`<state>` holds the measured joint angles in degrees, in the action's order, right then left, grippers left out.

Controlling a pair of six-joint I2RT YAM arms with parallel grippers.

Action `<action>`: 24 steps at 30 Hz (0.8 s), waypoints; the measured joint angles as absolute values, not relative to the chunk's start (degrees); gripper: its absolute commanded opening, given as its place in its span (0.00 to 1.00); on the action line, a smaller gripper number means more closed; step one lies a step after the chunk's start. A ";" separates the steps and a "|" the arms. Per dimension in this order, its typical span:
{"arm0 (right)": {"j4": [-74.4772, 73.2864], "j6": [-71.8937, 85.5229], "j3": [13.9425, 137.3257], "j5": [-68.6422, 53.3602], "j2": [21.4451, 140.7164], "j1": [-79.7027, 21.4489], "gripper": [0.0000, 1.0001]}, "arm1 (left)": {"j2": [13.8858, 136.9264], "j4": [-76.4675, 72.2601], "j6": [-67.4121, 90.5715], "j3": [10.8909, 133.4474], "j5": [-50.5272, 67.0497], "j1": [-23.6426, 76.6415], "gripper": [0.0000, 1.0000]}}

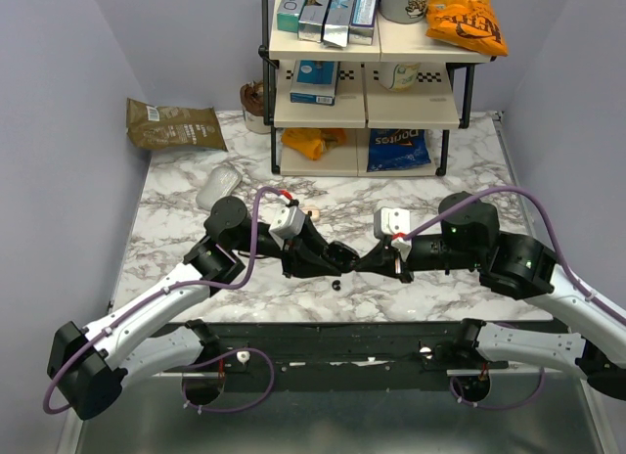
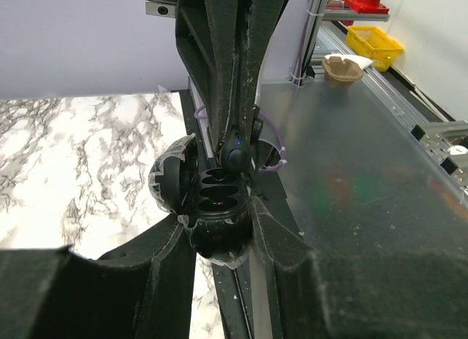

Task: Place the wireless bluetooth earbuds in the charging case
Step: Place the earbud in the charging case.

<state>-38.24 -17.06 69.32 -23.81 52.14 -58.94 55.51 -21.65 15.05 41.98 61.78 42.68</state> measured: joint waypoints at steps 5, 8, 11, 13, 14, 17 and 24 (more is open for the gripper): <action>-38.22 -17.04 69.32 -22.94 52.16 -58.94 0.01 | 55.35 -21.71 15.09 41.93 61.78 42.59 0.00; -38.17 -17.04 69.32 -22.76 52.40 -58.94 0.01 | 55.24 -21.76 15.31 41.74 61.78 42.59 0.00; -38.17 -17.04 69.38 -22.76 52.82 -58.94 0.01 | 55.18 -21.76 15.68 41.41 61.78 42.59 0.00; -38.22 -17.04 69.63 -22.76 53.19 -58.94 0.01 | 55.18 -21.76 15.75 41.32 61.78 42.59 0.00; -38.19 -17.04 69.87 -22.76 53.39 -58.96 0.01 | 55.18 -21.78 15.79 41.32 61.78 42.61 0.00; -37.34 -17.04 70.24 -22.79 54.04 -59.40 0.01 | 55.18 -22.46 16.01 41.32 61.78 42.78 0.00; -37.08 -17.02 70.35 -22.76 54.52 -59.64 0.01 | 55.18 -23.16 16.34 41.01 61.78 42.85 0.00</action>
